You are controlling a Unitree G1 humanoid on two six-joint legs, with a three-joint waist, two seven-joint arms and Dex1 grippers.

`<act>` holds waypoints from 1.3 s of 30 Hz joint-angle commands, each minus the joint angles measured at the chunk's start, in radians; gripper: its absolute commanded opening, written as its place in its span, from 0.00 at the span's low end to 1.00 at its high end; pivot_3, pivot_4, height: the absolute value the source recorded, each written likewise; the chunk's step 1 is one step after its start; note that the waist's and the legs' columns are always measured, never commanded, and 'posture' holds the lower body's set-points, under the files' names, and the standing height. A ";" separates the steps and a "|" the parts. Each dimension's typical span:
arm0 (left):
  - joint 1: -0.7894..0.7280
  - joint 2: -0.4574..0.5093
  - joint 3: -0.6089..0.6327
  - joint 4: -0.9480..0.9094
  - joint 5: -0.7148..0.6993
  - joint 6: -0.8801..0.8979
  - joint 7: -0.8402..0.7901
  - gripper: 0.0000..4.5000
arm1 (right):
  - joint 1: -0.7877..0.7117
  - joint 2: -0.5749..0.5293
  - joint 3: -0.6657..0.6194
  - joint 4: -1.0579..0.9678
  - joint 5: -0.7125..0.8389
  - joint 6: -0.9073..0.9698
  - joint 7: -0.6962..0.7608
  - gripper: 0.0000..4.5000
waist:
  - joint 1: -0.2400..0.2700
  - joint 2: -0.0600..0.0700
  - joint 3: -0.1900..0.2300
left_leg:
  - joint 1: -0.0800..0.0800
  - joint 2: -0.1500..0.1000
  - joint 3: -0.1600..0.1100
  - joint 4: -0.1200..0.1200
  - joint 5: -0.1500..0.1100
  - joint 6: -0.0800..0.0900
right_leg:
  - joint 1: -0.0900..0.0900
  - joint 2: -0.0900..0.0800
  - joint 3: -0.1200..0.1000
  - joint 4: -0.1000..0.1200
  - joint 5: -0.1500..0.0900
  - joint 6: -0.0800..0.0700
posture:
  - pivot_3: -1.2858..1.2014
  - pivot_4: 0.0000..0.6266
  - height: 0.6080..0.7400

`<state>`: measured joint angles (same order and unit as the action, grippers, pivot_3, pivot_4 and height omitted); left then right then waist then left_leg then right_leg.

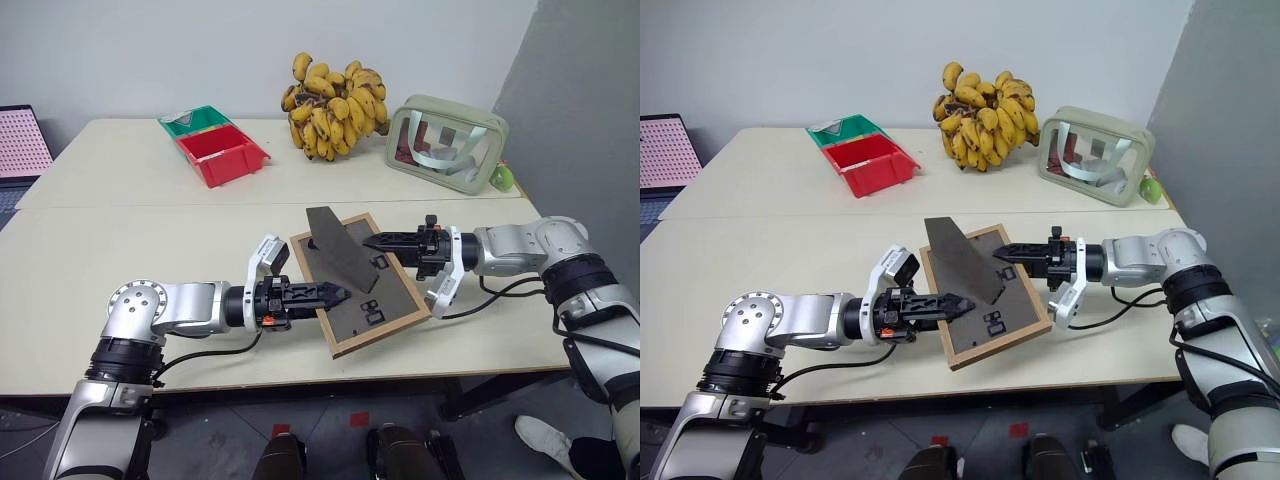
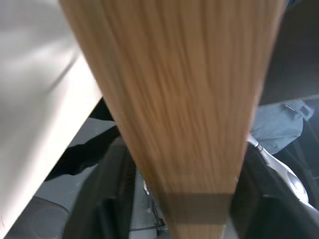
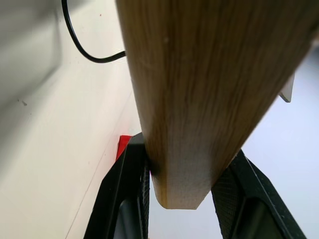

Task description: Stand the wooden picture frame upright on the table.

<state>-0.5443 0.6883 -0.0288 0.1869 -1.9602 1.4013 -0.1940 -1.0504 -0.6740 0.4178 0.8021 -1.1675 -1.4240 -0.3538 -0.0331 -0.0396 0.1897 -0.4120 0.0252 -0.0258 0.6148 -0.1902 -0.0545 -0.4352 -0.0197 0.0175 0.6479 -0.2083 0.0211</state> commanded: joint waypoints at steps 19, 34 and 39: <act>0.320 0.191 0.173 -0.776 0.923 -0.568 0.008 1.00 | -0.171 0.516 -0.489 0.424 1.277 1.478 1.556 0.28 | 0.005 -0.002 0.008 | 0.013 0.004 0.000 -0.002 0.000 0.002 | 0.014 0.003 -0.002 -0.002 0.001 -0.004 | 0.52 0.24 1.00; 0.371 0.087 0.108 -0.737 1.245 -0.690 -0.135 1.00 | -0.160 0.526 -0.414 0.426 1.228 1.729 1.575 0.44 | -0.001 -0.002 0.008 | 0.012 0.005 0.001 -0.003 0.000 0.002 | 0.011 0.003 -0.002 -0.003 0.001 -0.004 | 0.52 0.24 1.00; 0.334 0.055 0.101 -0.708 1.280 -0.679 -0.170 1.00 | -0.137 0.504 -0.398 0.402 1.219 1.718 1.587 0.70 | 0.000 -0.002 0.008 | 0.011 0.005 0.001 -0.003 0.000 0.002 | 0.012 0.003 -0.002 -0.003 0.001 -0.003 | 0.52 0.24 1.00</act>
<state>-0.1808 0.7482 0.0681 -0.5157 -0.6941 0.7331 -0.3460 -1.1851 -0.1497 0.0220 1.2419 0.0513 0.3062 1.2173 -0.0330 -0.0414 0.1979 -0.4006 0.0298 -0.0246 0.6118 -0.1906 -0.0525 -0.4236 -0.0163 0.0154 0.6448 -0.2075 0.0177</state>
